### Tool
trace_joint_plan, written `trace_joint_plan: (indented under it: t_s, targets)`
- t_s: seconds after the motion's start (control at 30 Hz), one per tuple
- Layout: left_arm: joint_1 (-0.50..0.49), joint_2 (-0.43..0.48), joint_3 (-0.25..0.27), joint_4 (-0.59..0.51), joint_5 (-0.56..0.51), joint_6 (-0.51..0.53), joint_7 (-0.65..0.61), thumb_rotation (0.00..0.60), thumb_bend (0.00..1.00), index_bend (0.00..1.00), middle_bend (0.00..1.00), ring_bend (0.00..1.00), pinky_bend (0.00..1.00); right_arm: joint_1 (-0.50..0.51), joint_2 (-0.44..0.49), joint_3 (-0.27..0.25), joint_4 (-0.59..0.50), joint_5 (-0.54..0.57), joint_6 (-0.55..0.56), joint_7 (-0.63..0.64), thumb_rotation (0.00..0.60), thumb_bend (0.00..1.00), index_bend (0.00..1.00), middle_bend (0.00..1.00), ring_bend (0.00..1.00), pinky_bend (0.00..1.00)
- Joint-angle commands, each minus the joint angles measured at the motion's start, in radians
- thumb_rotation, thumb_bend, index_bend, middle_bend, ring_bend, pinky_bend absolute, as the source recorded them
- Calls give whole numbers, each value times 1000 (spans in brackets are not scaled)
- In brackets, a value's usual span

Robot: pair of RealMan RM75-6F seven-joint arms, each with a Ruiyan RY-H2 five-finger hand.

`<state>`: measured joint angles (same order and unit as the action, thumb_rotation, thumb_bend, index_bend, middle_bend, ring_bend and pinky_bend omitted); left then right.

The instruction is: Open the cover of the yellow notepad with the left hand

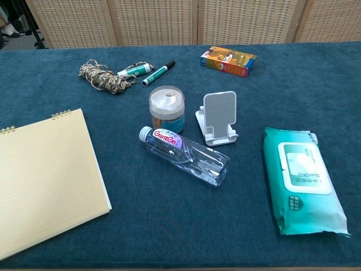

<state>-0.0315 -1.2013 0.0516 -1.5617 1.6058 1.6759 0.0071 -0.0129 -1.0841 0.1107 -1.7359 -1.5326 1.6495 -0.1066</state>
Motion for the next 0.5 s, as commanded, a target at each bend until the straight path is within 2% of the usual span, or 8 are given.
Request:
trace_joint_plan:
  t_s: [0.03,0.2,0.3,0.43,0.5]
  targets:
    - [6,-11,-6,20,16,12,-23,600,0,0,0,0,0,2,2,0,-2,2,-4,5,600,0,0,0,0,0]
    - [9,-18,2,33,39,13,-21,600,0,0,0,0,0,2,6,-2,-4,3,-9,15,600,0,0,0,0,0]
    - [6,-18,26,41,77,-2,-31,600,0,0,0,0,0,1,10,-2,-7,1,-7,22,600,0,0,0,0,0]
    - [-24,-15,95,85,174,-80,-16,600,8,0,0,0,0,2,10,-2,-13,4,-12,26,600,0,0,0,0,0]
    - [-52,-59,142,143,237,-161,14,600,17,0,0,0,0,3,9,-3,-14,4,-15,25,600,0,0,0,0,0]
